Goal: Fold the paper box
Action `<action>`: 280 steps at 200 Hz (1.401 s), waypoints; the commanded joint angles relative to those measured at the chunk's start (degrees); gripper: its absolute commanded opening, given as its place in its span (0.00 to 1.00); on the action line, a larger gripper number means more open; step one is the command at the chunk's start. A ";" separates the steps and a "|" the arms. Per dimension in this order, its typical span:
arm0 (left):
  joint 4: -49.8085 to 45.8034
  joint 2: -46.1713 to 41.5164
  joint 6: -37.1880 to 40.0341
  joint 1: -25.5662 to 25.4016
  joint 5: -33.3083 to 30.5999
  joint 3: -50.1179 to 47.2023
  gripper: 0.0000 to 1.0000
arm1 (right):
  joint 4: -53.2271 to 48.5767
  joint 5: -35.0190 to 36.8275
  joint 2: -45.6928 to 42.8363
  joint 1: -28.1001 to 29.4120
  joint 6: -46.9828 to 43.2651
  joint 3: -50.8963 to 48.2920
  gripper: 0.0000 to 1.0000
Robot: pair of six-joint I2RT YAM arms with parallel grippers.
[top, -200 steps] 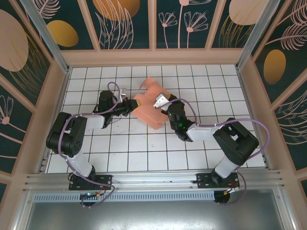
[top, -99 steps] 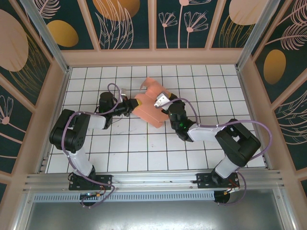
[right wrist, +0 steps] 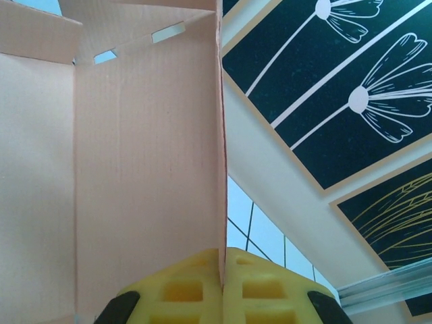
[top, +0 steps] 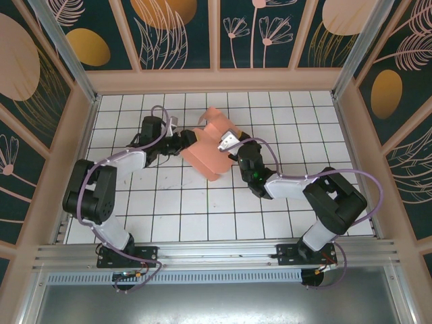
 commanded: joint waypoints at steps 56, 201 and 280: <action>-10.21 -7.74 26.57 -0.10 -10.74 7.68 0.98 | -3.64 -4.09 -3.20 -1.39 2.01 0.17 0.00; -5.31 -0.09 28.77 2.05 -13.12 10.64 0.99 | 0.72 0.03 5.82 -1.98 -18.02 0.50 0.00; -0.88 0.33 31.29 2.10 -12.39 7.30 0.98 | 12.49 4.56 12.20 -1.45 -28.97 -0.02 0.00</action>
